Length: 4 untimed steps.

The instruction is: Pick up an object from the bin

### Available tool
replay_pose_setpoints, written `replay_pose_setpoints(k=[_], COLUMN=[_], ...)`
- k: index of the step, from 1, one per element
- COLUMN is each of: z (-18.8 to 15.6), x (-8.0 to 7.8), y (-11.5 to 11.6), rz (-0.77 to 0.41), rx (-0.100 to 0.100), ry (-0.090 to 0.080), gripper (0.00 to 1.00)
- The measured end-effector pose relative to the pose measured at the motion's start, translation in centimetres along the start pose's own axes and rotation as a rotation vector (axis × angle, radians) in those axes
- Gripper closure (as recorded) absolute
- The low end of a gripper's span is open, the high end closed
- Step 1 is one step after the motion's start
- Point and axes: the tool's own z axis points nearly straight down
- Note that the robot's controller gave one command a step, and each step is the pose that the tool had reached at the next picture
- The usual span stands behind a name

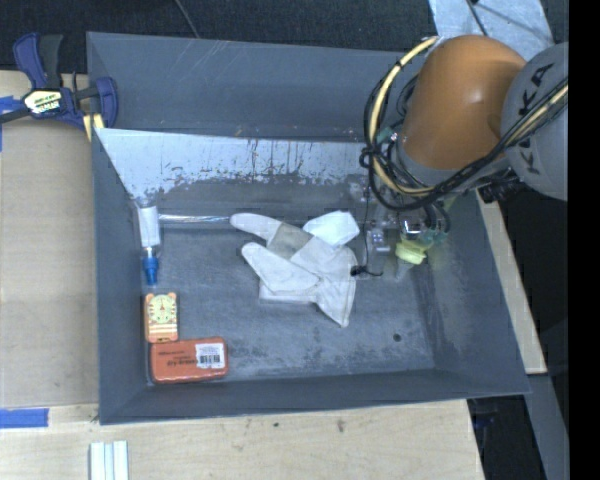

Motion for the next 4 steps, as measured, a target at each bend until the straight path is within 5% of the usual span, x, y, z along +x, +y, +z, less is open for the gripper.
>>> replay_pose_setpoints(k=[2,3,4], z=[-0.4,3.2,2.9], x=[-0.2,-1.3,-2.3], y=[0.0,0.4,1.3], rz=[-0.001,-0.074,-0.126], rx=[0.000,0.000,0.001], ry=[-0.009,-0.001,-0.012], gripper=[0.00,0.00,0.00])
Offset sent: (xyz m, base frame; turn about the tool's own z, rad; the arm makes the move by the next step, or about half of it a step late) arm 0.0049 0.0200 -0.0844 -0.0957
